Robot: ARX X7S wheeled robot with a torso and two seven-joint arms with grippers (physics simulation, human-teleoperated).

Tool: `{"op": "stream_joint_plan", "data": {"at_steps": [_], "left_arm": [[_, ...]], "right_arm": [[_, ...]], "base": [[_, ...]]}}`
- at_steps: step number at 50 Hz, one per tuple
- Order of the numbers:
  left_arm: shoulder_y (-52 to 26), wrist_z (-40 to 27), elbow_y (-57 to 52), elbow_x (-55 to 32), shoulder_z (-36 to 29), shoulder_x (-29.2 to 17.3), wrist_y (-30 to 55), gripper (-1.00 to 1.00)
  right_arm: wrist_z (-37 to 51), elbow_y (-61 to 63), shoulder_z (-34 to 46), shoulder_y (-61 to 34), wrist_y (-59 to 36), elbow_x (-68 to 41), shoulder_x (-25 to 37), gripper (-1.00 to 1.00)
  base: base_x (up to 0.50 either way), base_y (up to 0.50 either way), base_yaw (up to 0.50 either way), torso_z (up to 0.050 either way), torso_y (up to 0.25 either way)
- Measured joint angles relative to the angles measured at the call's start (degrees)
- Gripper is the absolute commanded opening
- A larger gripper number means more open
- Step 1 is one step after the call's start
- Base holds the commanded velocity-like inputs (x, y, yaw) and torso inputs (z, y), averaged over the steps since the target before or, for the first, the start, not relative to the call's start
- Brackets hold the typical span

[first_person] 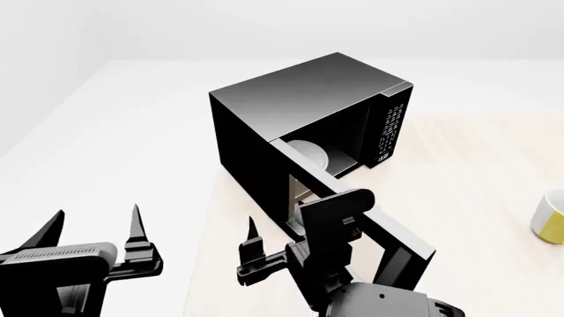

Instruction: Close the microwave.

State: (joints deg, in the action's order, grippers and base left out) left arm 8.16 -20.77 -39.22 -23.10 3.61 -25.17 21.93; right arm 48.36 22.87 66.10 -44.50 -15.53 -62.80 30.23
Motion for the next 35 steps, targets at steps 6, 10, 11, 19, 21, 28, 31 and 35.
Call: {"op": "stream_joint_plan", "data": {"at_steps": [6,10,11,19,21,28,31,35], "left_arm": [[0.05,-0.09,0.00,-0.02,-0.04,-0.06,-0.06,1.00],[0.09,-0.13,0.00,-0.01,-0.10,-0.09,-0.12,1.00],[0.09,-0.14,0.00,-0.01,-0.11,-0.11,-0.12,1.00],[0.07,-0.26,-0.01,-0.04,-0.21,-0.20,-0.11,1.00],[0.06,-0.29,-0.01,-0.05,-0.23,-0.23,-0.10,1.00],[-0.03,-0.41,-0.01,-0.06,-0.34,-0.32,-0.05,1.00],[-0.04,-0.47,-0.04,-0.08,-0.38,-0.36,-0.02,1.00],[-0.06,-0.54,-0.10,-0.10,-0.44,-0.41,0.03,1.00]], "right_arm": [[-0.41,-1.15,-0.04,0.27,0.28,0.29,-0.03,1.00],[-0.73,-2.10,-0.13,0.44,0.47,0.67,-0.07,1.00],[-0.80,-2.33,-0.16,0.47,0.52,0.79,-0.08,1.00],[-1.38,-4.30,-0.29,0.78,0.90,1.12,-0.17,1.00],[-1.52,-4.78,-0.35,0.83,0.98,1.21,-0.20,1.00],[-2.05,-6.34,-0.56,0.95,1.23,1.38,-0.31,1.00],[-2.25,-6.96,-0.62,1.02,1.34,1.38,-0.35,1.00],[-2.52,-7.76,-0.71,1.09,1.48,1.37,-0.43,1.00]], "base": [[0.00,0.00,0.00,0.000,0.000],[0.00,0.00,0.00,0.000,0.000],[0.00,0.00,0.00,0.000,0.000],[0.00,0.00,0.00,0.000,0.000],[0.00,0.00,0.00,0.000,0.000],[0.00,0.00,0.00,0.000,0.000],[0.00,0.00,0.00,0.000,0.000],[0.00,0.00,0.00,0.000,0.000]]}}
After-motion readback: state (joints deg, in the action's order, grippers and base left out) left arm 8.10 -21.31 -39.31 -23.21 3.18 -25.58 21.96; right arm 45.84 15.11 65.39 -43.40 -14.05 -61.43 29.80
